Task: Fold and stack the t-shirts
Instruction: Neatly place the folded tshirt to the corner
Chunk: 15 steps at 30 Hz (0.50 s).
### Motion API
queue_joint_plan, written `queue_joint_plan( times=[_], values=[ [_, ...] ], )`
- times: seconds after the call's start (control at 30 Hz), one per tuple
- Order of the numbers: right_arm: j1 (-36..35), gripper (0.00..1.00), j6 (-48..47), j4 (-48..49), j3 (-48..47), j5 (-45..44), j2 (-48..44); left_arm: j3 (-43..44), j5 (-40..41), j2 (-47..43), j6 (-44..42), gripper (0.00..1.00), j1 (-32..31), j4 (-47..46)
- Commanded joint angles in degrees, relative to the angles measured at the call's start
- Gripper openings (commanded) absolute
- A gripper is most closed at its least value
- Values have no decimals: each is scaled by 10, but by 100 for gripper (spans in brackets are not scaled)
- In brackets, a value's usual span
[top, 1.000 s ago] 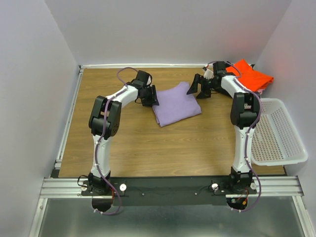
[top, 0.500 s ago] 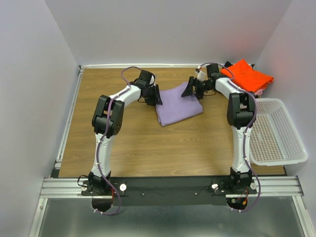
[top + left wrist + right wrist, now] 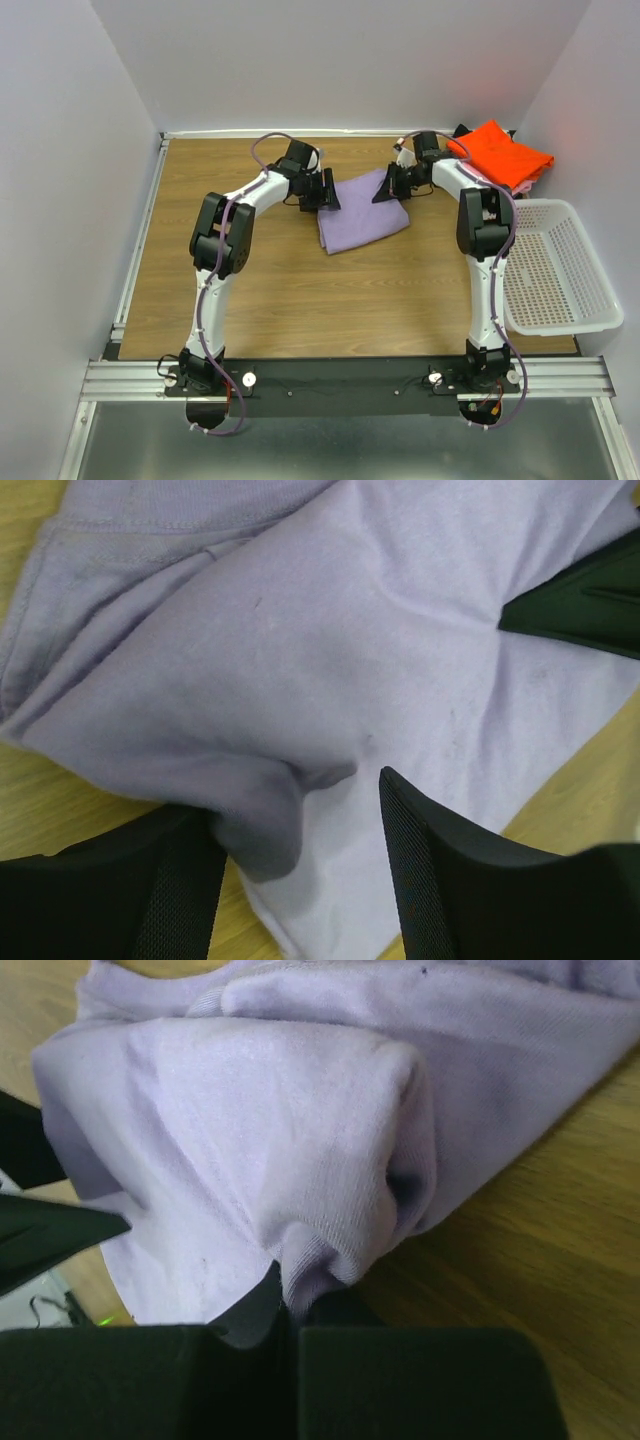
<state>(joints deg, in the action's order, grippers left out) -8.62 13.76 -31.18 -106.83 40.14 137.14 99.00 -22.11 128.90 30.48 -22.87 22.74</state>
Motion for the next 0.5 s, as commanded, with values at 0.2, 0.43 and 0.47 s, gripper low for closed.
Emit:
queue_joint_plan(
  times=[0.2, 0.43, 0.47],
  values=[
    [-9, 1, 36, -39, -79, -139, -26, -18, -3, -55, -29, 72, 47, 5],
    [-8, 2, 46, -71, -149, -223, -36, -51, 16, -111, -65, 72, 60, -14],
    [-8, 2, 46, -74, -157, -231, -36, -56, 15, -117, -66, 72, 62, -17]
  ],
)
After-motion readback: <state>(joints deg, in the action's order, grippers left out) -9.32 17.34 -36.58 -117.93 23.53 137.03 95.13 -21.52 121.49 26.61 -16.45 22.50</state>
